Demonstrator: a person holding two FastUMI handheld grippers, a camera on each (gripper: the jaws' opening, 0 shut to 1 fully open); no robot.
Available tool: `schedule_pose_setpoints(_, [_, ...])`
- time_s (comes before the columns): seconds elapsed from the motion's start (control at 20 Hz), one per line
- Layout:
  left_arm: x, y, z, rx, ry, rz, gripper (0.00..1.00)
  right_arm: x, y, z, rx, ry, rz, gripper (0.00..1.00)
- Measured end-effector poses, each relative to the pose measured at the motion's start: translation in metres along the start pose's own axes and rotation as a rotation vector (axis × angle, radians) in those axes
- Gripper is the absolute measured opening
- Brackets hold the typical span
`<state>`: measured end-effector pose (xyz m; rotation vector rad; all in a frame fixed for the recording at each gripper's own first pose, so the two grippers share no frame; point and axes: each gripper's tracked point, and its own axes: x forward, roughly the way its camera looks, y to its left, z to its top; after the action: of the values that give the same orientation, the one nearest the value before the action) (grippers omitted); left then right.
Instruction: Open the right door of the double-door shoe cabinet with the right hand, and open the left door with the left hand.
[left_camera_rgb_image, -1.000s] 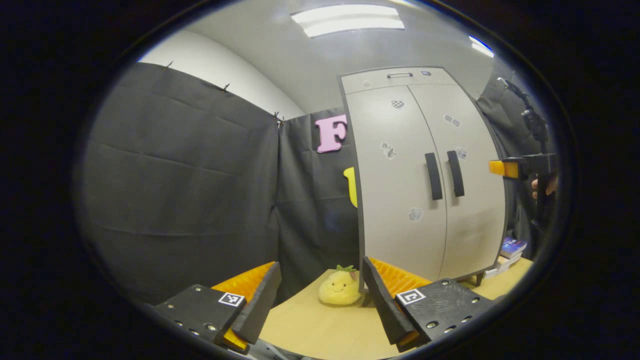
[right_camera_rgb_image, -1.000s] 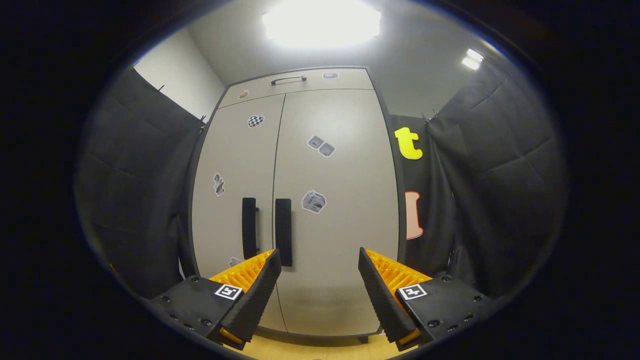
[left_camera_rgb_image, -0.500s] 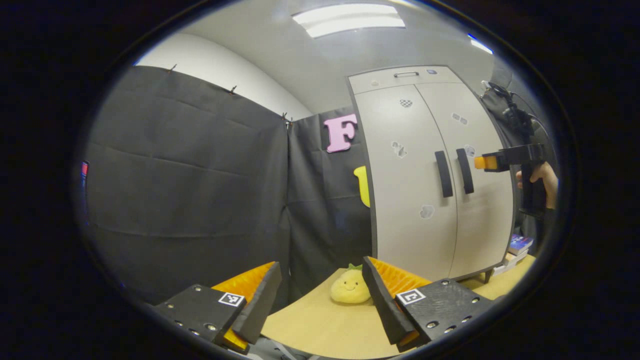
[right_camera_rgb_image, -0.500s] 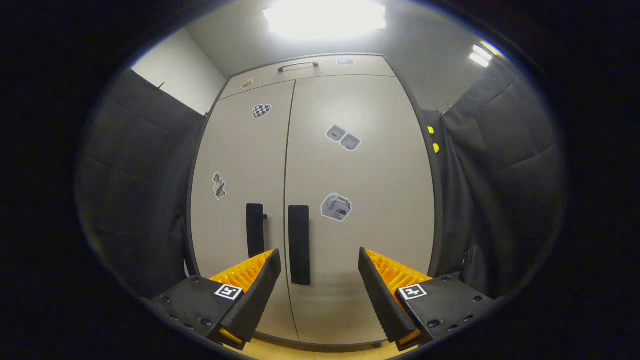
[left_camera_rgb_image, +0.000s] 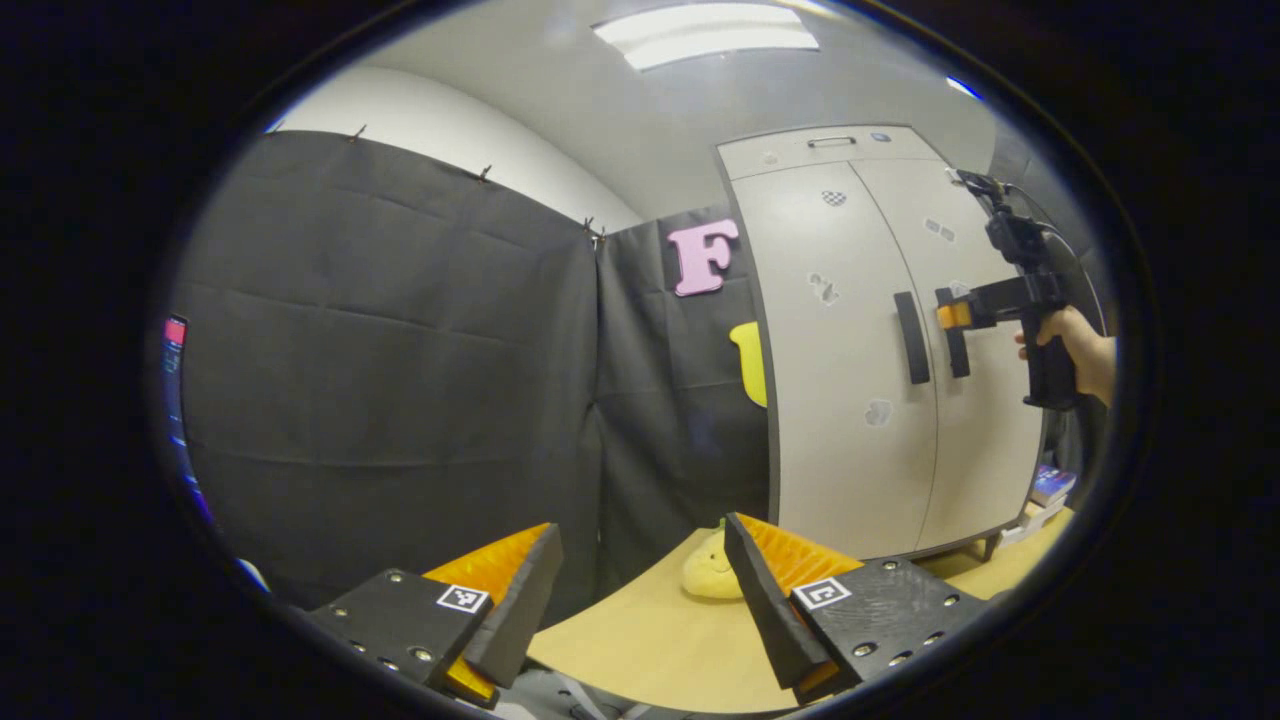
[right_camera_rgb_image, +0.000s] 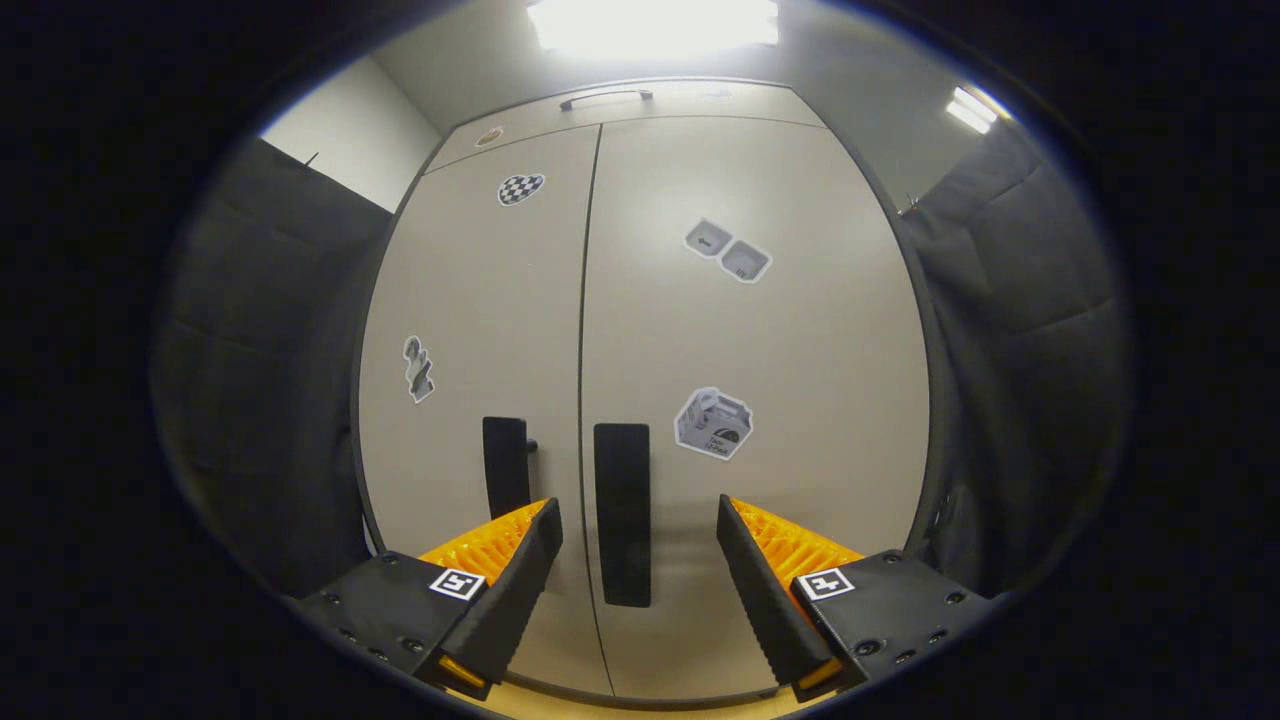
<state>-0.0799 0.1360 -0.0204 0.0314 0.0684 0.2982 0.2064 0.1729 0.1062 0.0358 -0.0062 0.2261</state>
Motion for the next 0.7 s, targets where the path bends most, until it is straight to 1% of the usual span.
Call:
schedule_pose_setpoints(0.2, [-0.004, 0.01, -0.001, 0.001, -0.003, 0.019, 0.94, 0.017, 0.006, -0.01, -0.005, 0.06, -0.012, 0.96])
schedule_pose_setpoints(0.35, [-0.003, 0.016, 0.0, -0.003, -0.007, 0.029, 0.94, 0.026, 0.008, -0.023, 0.006, 0.116, -0.013, 0.9])
schedule_pose_setpoints(0.4, [-0.004, 0.018, 0.0, -0.004, -0.009, 0.033, 0.94, 0.027, 0.008, -0.025, 0.018, 0.13, -0.013, 0.83])
schedule_pose_setpoints(0.45, [-0.004, 0.021, 0.001, -0.003, -0.011, 0.039, 0.94, 0.029, 0.008, -0.024, 0.026, 0.131, -0.016, 0.84])
schedule_pose_setpoints(0.5, [-0.005, 0.023, 0.001, -0.004, -0.015, 0.042, 0.94, 0.03, 0.003, -0.023, 0.03, 0.125, -0.041, 0.72])
schedule_pose_setpoints(0.6, [-0.005, 0.025, 0.002, -0.007, -0.019, 0.044, 0.94, 0.034, 0.002, -0.021, 0.028, 0.117, -0.058, 0.43])
schedule_pose_setpoints(0.7, [-0.005, 0.027, 0.002, -0.013, -0.02, 0.044, 0.95, 0.036, 0.003, -0.024, 0.024, 0.135, -0.06, 0.43])
